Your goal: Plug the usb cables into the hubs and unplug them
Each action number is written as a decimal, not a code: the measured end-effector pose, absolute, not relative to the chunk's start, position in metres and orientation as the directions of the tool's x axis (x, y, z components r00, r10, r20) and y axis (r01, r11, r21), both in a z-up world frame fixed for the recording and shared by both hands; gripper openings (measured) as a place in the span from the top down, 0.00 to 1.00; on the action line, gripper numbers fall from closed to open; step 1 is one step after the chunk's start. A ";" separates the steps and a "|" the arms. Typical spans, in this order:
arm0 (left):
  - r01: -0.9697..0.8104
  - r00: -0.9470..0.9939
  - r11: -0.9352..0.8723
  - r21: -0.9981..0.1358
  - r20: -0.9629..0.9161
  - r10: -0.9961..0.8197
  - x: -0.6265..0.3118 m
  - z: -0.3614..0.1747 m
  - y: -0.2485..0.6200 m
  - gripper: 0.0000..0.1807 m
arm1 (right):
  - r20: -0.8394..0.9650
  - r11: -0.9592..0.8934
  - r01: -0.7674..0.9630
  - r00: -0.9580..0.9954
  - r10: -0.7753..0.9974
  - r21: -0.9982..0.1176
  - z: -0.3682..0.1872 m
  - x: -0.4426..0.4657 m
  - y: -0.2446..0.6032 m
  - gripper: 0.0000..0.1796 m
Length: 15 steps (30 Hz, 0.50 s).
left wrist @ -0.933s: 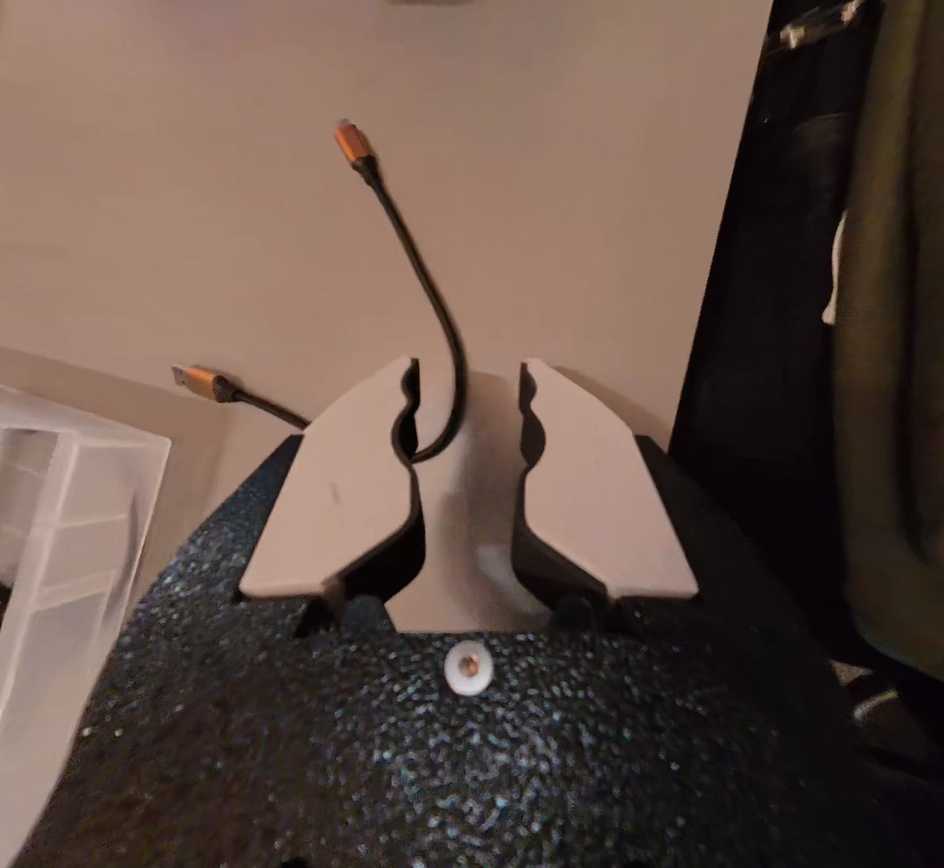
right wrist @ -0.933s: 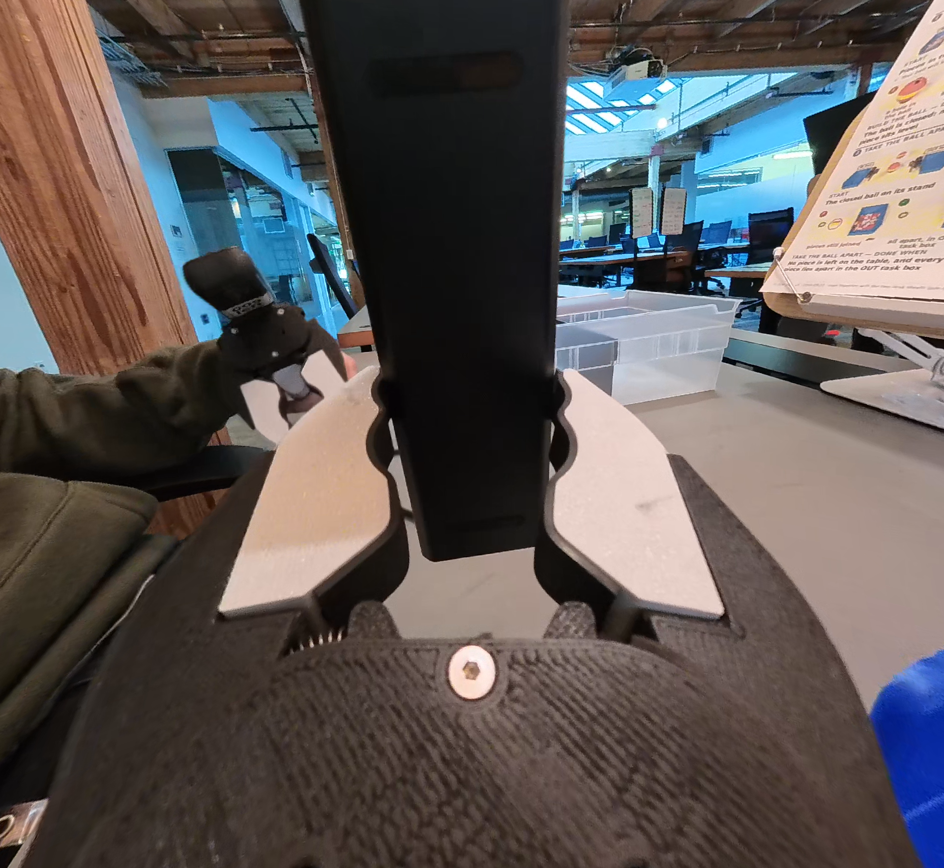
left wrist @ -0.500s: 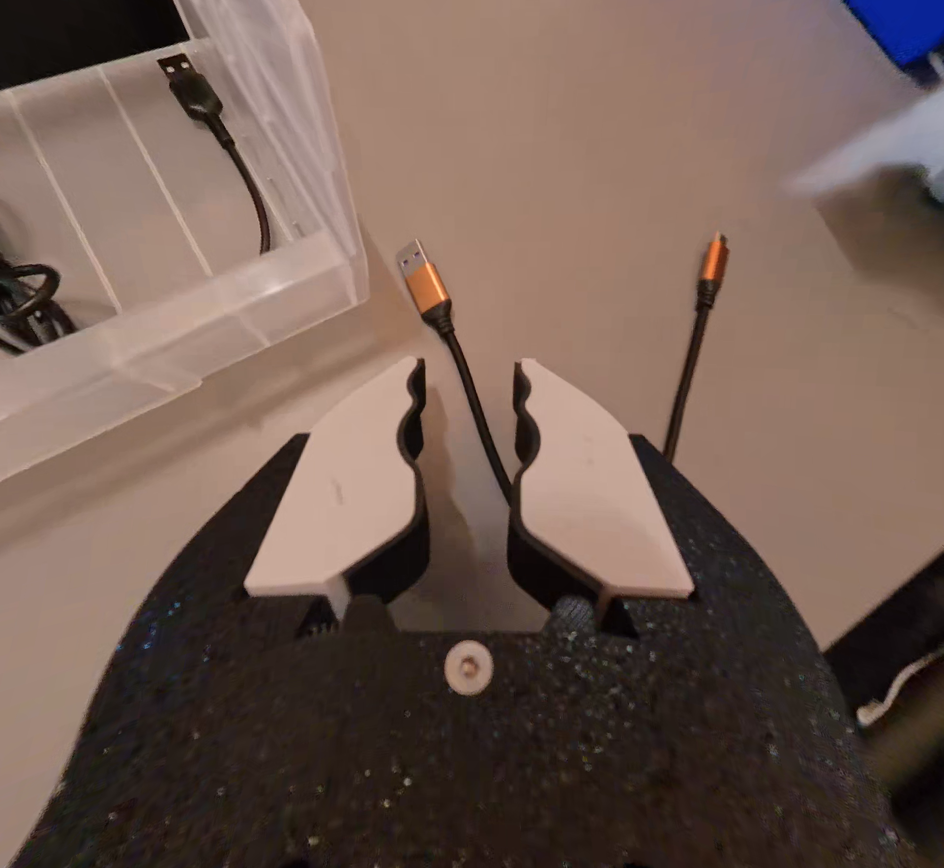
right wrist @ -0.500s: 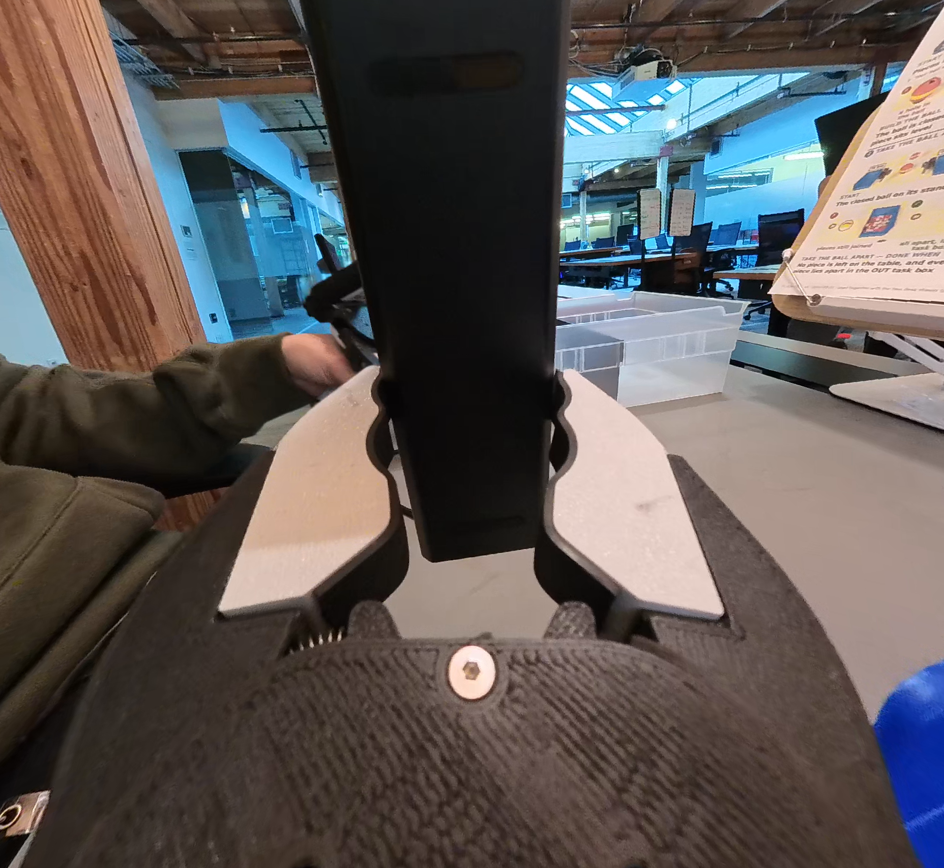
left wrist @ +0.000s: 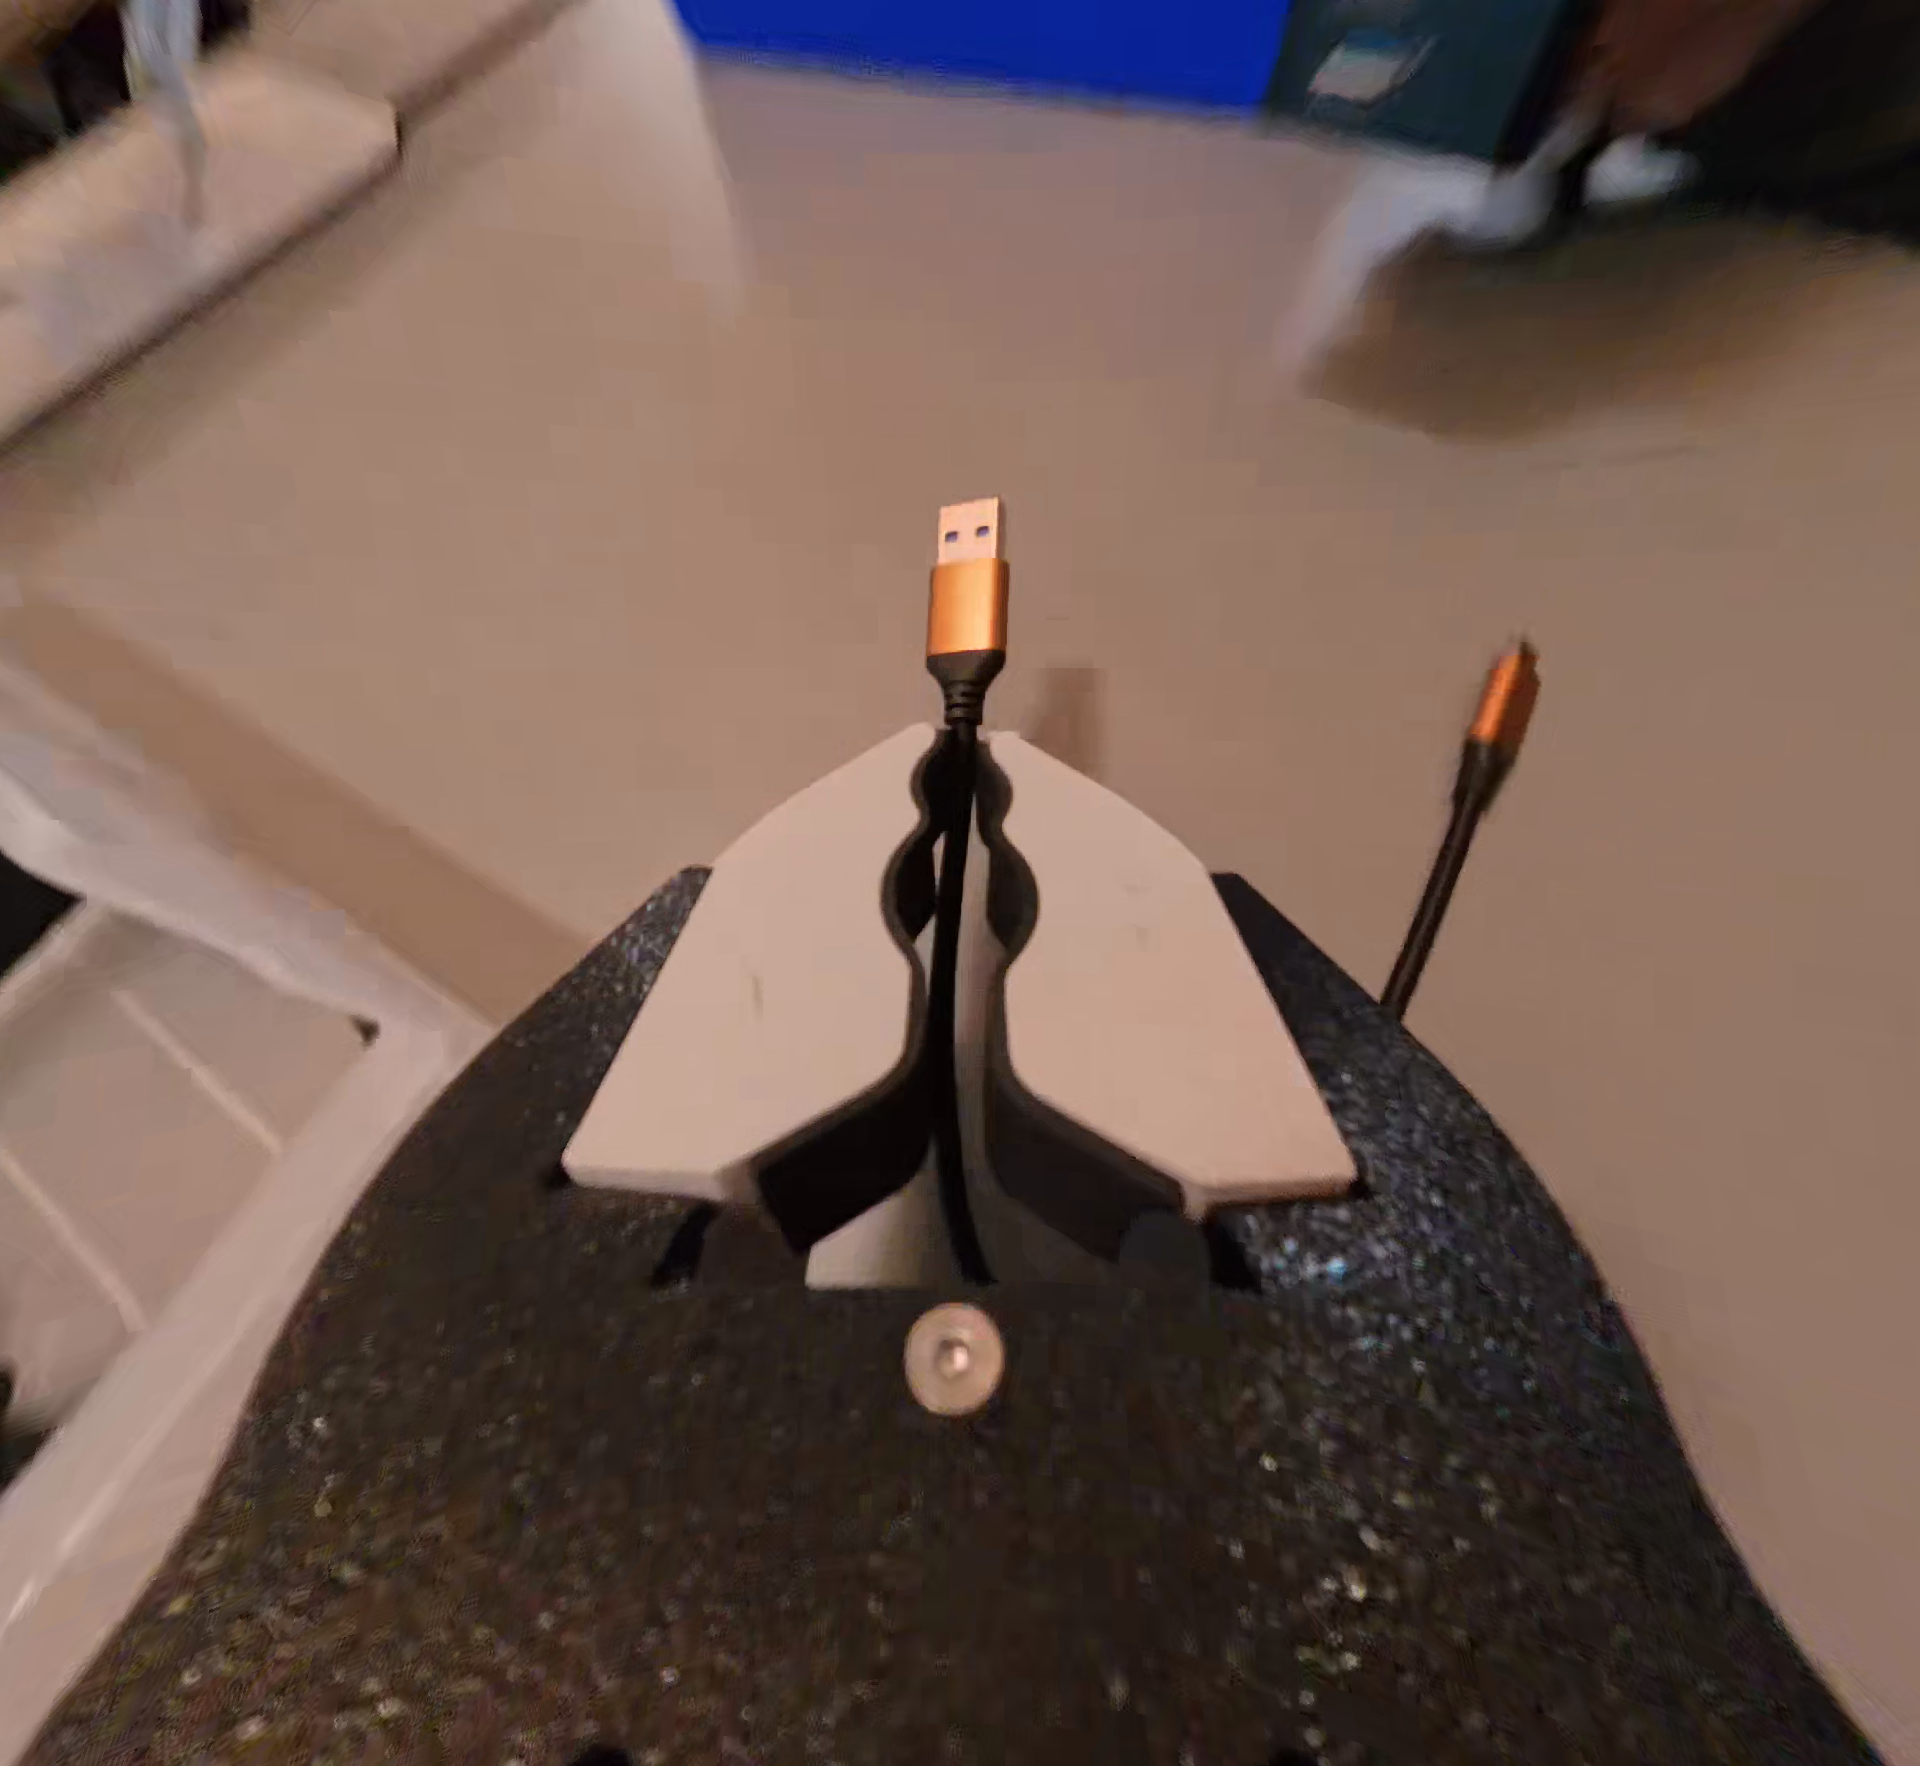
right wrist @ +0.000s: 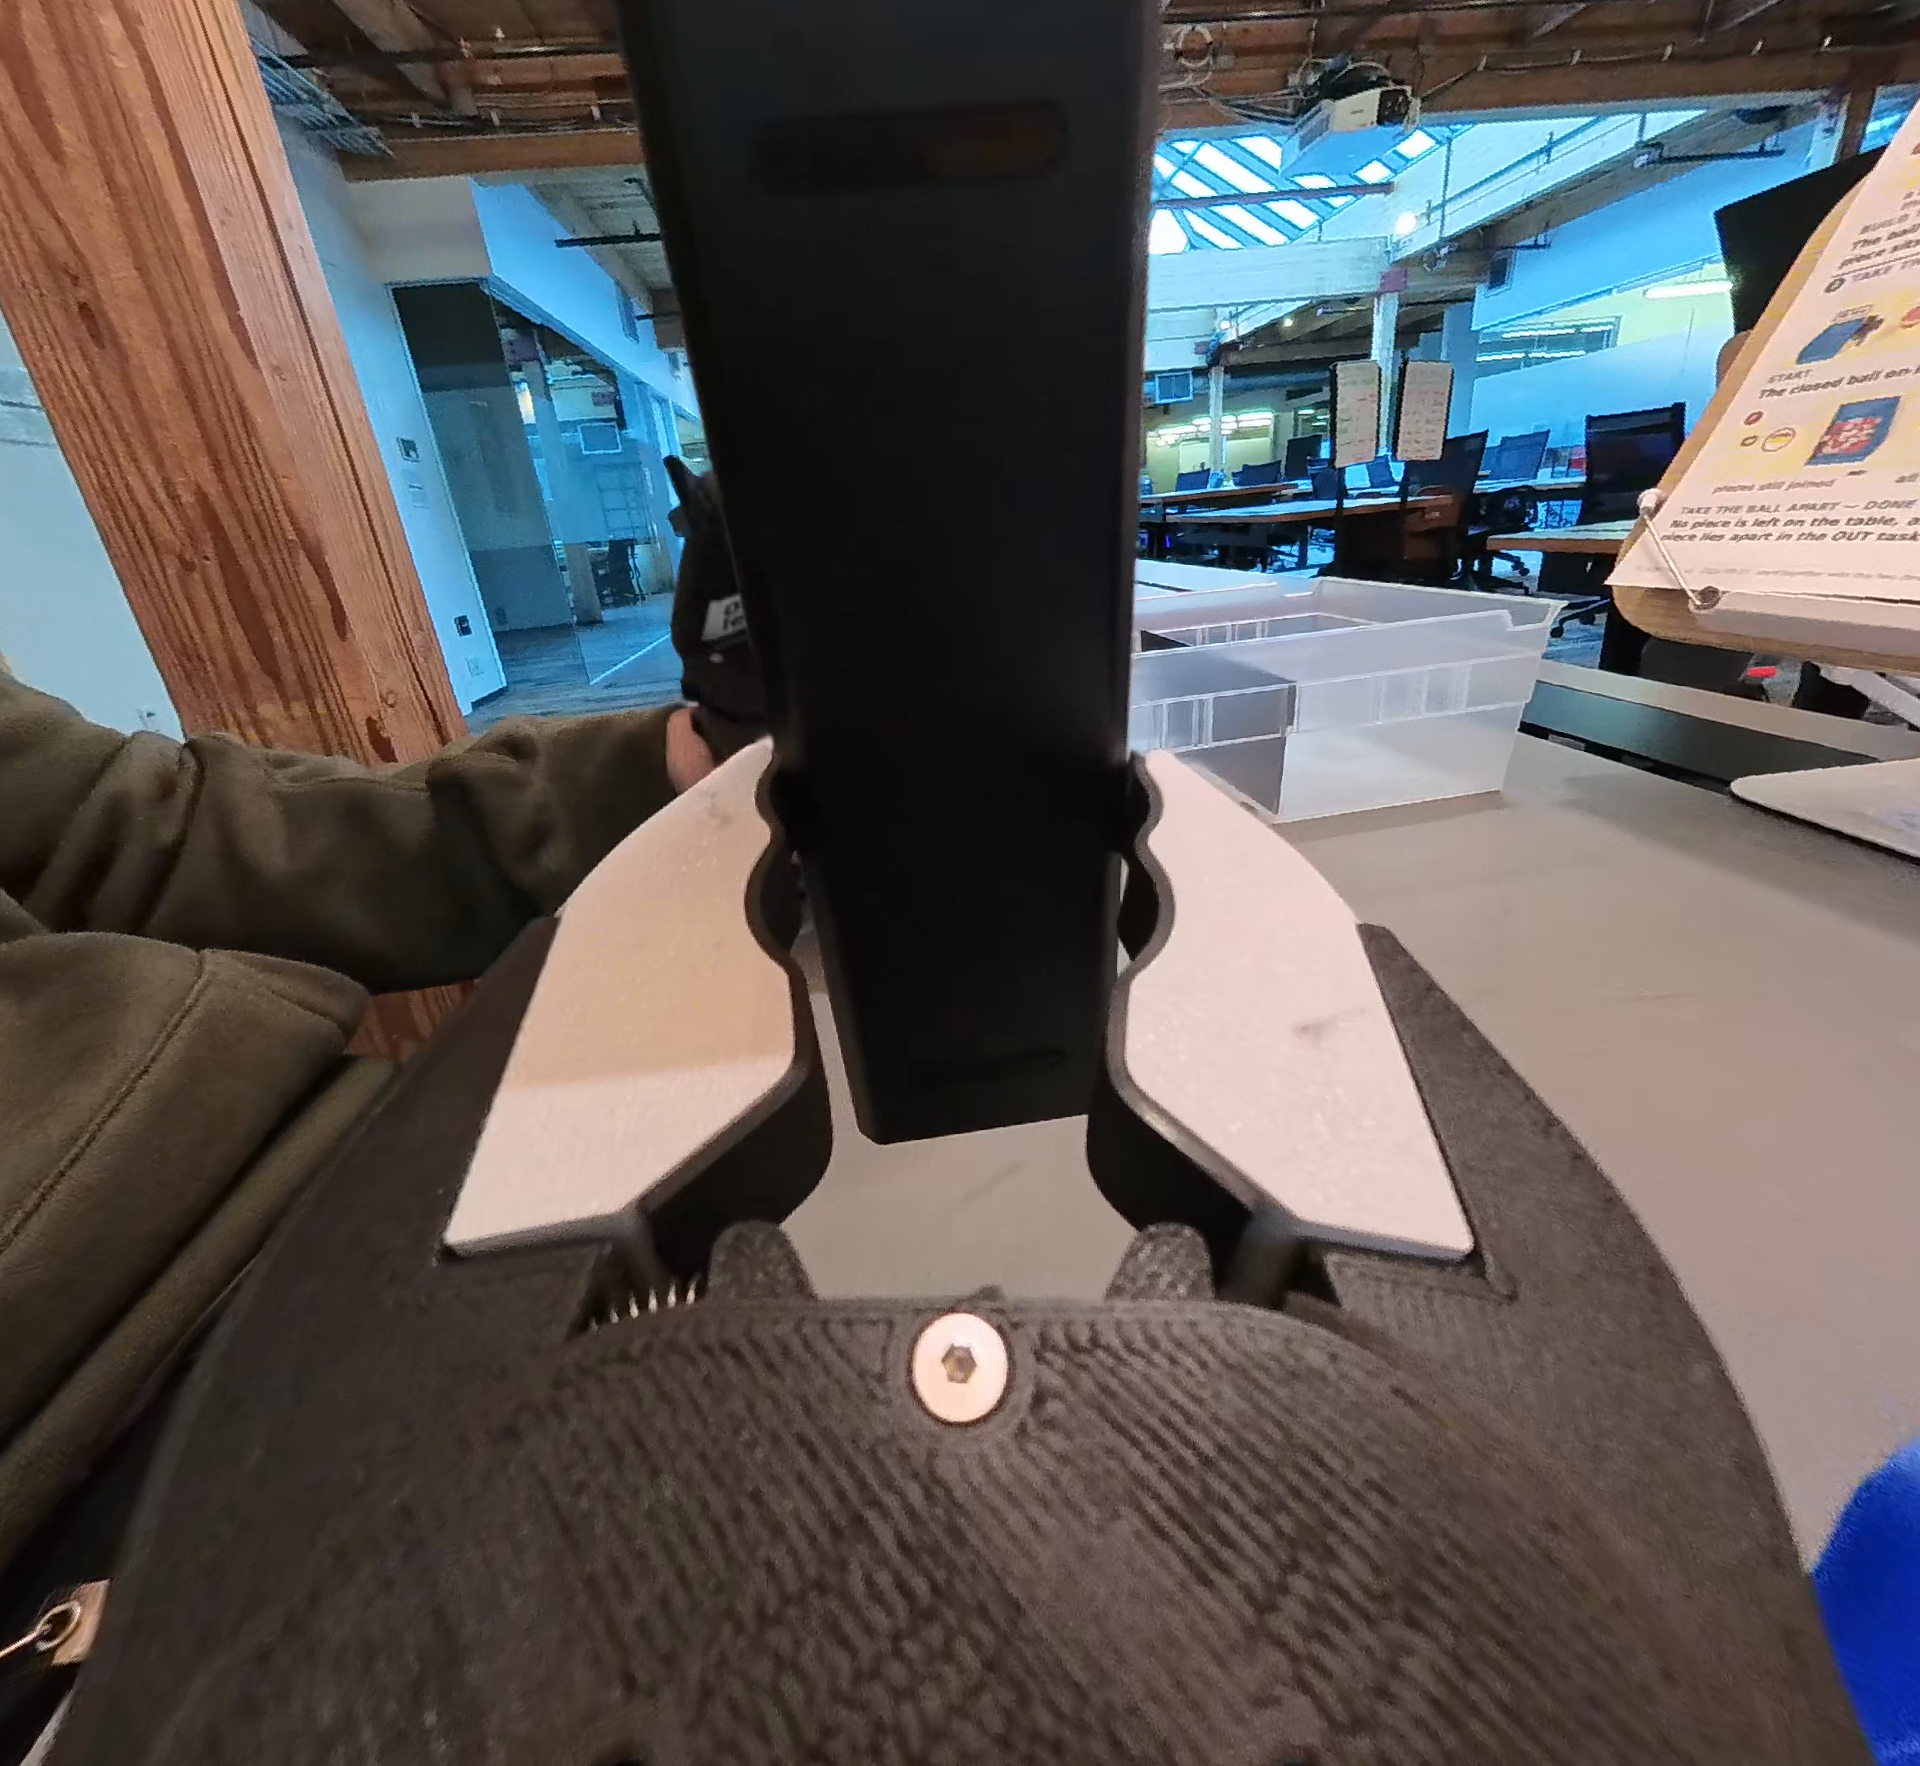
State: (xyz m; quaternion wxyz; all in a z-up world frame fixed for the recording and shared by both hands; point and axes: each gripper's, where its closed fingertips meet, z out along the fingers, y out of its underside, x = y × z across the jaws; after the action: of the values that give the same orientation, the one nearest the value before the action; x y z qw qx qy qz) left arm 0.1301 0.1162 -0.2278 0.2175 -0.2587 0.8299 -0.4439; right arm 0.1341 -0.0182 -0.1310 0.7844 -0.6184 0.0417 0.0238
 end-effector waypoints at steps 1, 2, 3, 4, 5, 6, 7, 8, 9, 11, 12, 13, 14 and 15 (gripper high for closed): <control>-0.195 -0.788 0.427 -0.883 -0.118 -0.604 0.127 -0.217 0.110 0.98 | -0.096 0.234 -0.090 0.995 -0.015 -0.968 -0.131 0.134 -0.018 0.66; -0.157 -0.803 0.381 -0.911 -0.107 -0.587 0.124 -0.207 0.106 0.98 | -0.097 0.235 -0.090 0.995 -0.017 -0.968 -0.131 0.135 -0.018 0.66; -0.115 -0.819 0.347 -0.931 -0.109 -0.564 0.121 -0.199 0.101 0.98 | -0.096 0.236 -0.090 0.995 -0.015 -0.968 -0.131 0.134 -0.018 0.66; -0.080 -0.832 0.332 -0.940 -0.120 -0.542 0.118 -0.194 0.098 0.99 | -0.094 0.237 -0.088 0.995 -0.014 -0.968 -0.131 0.134 -0.019 0.66; -0.049 -0.833 0.332 -0.942 -0.145 -0.534 0.116 -0.191 0.097 0.98 | -0.092 0.237 -0.086 0.996 -0.015 -0.968 -0.131 0.134 -0.019 0.66; -0.022 -0.833 0.337 -0.941 -0.169 -0.527 0.115 -0.190 0.096 0.98 | -0.091 0.237 -0.085 0.996 -0.017 -0.968 -0.131 0.134 -0.019 0.66; 0.003 -0.841 0.335 -0.942 -0.184 -0.509 0.113 -0.188 0.093 0.99 | -0.090 0.236 -0.083 0.996 -0.017 -0.968 -0.131 0.134 -0.019 0.66; 0.022 -0.844 0.324 -0.946 -0.191 -0.501 0.111 -0.185 0.091 0.99 | -0.088 0.235 -0.082 0.996 -0.016 -0.969 -0.131 0.133 -0.018 0.66; 0.031 -0.846 0.311 -0.950 -0.191 -0.498 0.110 -0.183 0.089 0.99 | -0.087 0.234 -0.081 0.996 -0.015 -0.969 -0.131 0.133 -0.018 0.66; 0.034 -0.851 0.303 -0.952 -0.187 -0.491 0.108 -0.182 0.087 0.98 | -0.085 0.235 -0.079 0.996 -0.015 -0.969 -0.131 0.133 -0.018 0.66; 0.043 -0.849 0.302 -0.952 -0.195 -0.492 0.109 -0.181 0.087 0.98 | -0.085 0.235 -0.079 0.996 -0.013 -0.969 -0.131 0.133 -0.019 0.66; 0.054 -0.848 0.297 -0.953 -0.201 -0.490 0.108 -0.179 0.086 0.98 | -0.084 0.236 -0.079 0.996 -0.011 -0.969 -0.131 0.132 -0.019 0.66; 0.059 -0.854 0.289 -0.955 -0.198 -0.481 0.107 -0.178 0.085 0.99 | -0.084 0.237 -0.079 0.996 -0.010 -0.968 -0.131 0.132 -0.019 0.66; 0.059 -0.854 0.288 -0.956 -0.198 -0.481 0.107 -0.178 0.084 0.99 | -0.084 0.237 -0.080 0.996 -0.007 -0.968 -0.131 0.132 -0.019 0.66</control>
State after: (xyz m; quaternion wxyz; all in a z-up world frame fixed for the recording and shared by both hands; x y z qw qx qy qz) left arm 0.1066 0.0843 -0.1778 0.2328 -0.1374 0.7681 -0.5805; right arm 0.1319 -0.0189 -0.1306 0.7857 -0.6172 0.0354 0.0230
